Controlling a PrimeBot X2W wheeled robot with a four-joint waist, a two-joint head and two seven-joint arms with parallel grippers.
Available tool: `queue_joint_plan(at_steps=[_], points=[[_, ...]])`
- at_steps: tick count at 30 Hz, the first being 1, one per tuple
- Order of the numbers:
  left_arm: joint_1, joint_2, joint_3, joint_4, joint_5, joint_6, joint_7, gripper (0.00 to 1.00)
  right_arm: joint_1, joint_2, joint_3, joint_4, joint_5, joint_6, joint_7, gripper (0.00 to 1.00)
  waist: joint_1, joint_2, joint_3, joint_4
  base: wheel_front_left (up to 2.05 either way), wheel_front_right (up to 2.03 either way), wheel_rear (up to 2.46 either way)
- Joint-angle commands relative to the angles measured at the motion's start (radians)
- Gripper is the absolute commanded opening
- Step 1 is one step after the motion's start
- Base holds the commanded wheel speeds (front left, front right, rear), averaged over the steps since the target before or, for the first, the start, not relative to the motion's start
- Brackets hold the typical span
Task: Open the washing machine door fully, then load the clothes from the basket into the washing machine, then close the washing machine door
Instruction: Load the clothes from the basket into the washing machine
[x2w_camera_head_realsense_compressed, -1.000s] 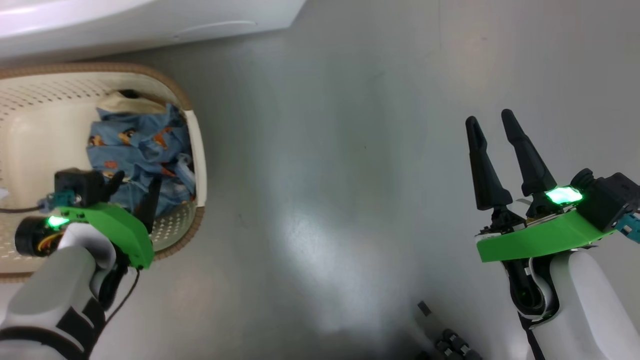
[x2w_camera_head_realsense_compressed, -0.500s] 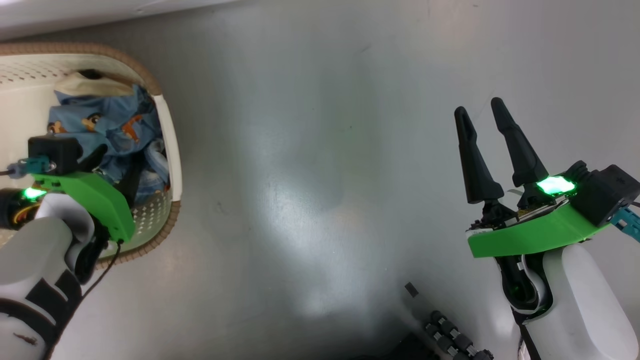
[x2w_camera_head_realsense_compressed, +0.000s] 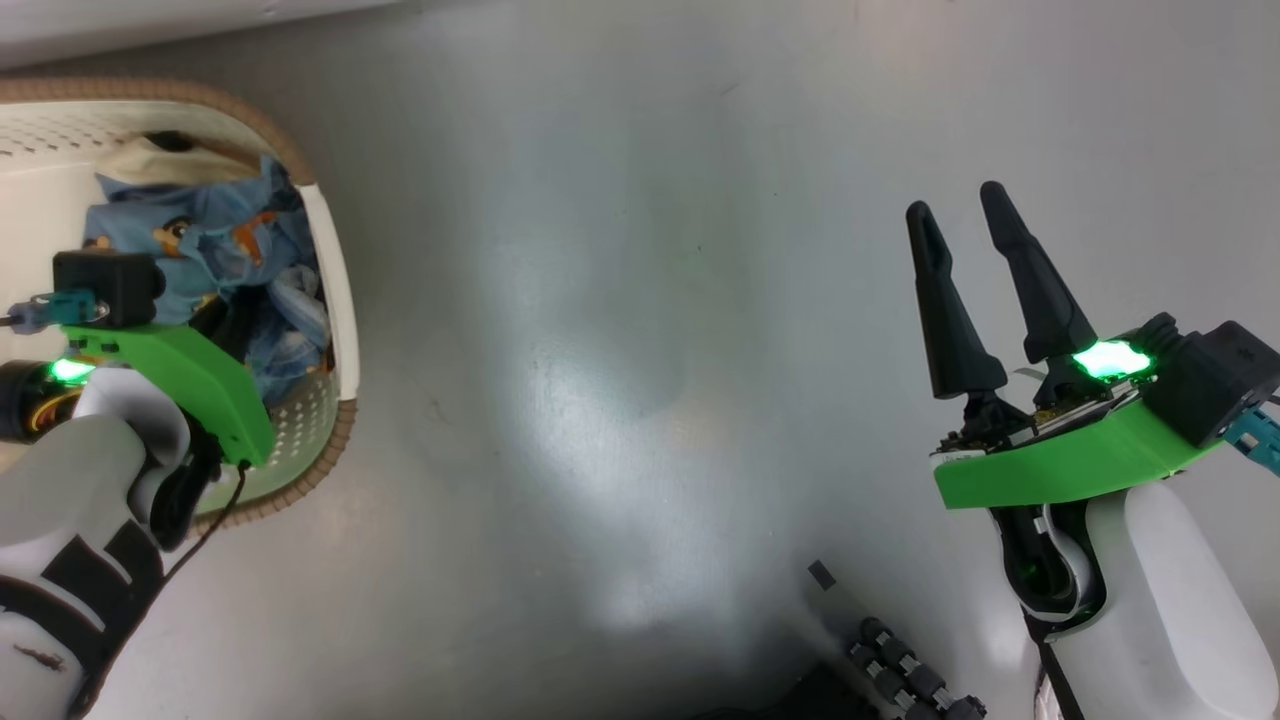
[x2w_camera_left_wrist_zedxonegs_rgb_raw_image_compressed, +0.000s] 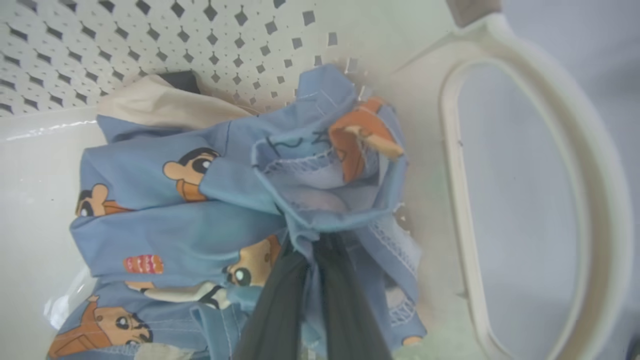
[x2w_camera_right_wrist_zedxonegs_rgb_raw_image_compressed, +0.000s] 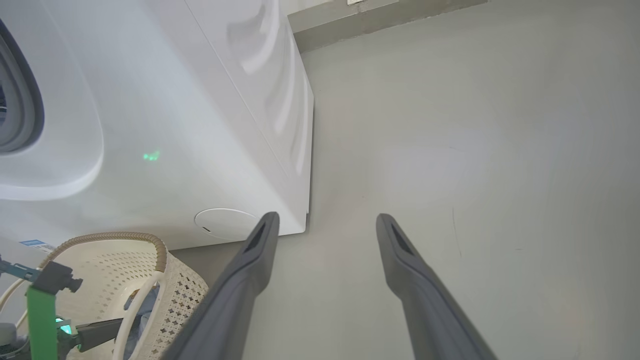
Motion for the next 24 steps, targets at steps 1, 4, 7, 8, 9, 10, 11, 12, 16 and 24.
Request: queue_joint_plan(at_steps=[1,4,7,8,9,10,11,12,16,24], points=[[-0.008,0.030,0.012,0.002,-0.019,-0.002,-0.016,0.00,0.027,-0.003,0.010,-0.023,-0.012,0.003,-0.005,1.00,0.0000,0.0000,-0.011,0.011,0.00,0.00,0.00],[-0.009,0.023,0.024,0.022,-0.038,-0.002,-0.021,0.00,0.026,-0.004,0.006,-0.021,-0.013,0.003,-0.005,1.00,0.0000,0.0000,-0.028,0.024,0.00,0.00,0.00],[-0.012,0.019,0.059,0.028,-0.039,-0.002,-0.022,0.00,0.026,-0.006,0.002,-0.020,-0.013,0.003,-0.005,1.00,0.0000,0.0000,-0.041,0.034,0.00,0.00,0.00],[-0.009,0.018,0.084,0.028,-0.034,-0.002,-0.022,0.00,0.026,-0.008,0.000,-0.019,-0.013,0.003,-0.005,1.00,0.0000,0.0000,-0.049,0.039,0.00,0.00,0.00],[-0.002,0.015,0.110,0.027,-0.028,-0.002,-0.022,0.00,0.026,-0.009,-0.002,-0.018,-0.013,0.003,-0.005,1.00,0.0000,0.0000,-0.057,0.044,0.00,0.00,0.00],[0.006,0.015,0.136,0.026,-0.019,-0.002,-0.022,0.00,0.026,-0.009,-0.004,-0.017,-0.013,0.003,-0.005,1.00,0.0000,0.0000,-0.066,0.049,0.00,0.00,0.00],[0.015,0.013,0.167,0.025,-0.007,-0.002,-0.022,0.00,0.027,-0.011,-0.005,-0.016,-0.013,0.003,-0.005,1.00,0.0000,0.0000,-0.075,0.054,0.00,0.00,0.00],[0.027,0.010,0.202,0.022,0.004,-0.002,-0.022,0.00,0.028,-0.012,-0.007,-0.014,-0.013,0.003,-0.005,1.00,0.0000,0.0000,-0.085,0.059,0.00,0.00,0.00],[0.095,-0.006,0.339,-0.004,0.068,-0.002,-0.022,0.00,0.038,-0.018,-0.012,-0.004,-0.011,0.003,-0.005,1.00,0.0000,0.0000,-0.136,0.079,0.00,0.00,0.00],[0.265,-0.058,0.636,-0.118,0.275,-0.002,-0.022,0.00,0.082,-0.033,-0.018,0.025,-0.002,0.003,-0.005,1.00,0.0000,0.0000,-0.269,0.123,0.00,0.00,0.00]])
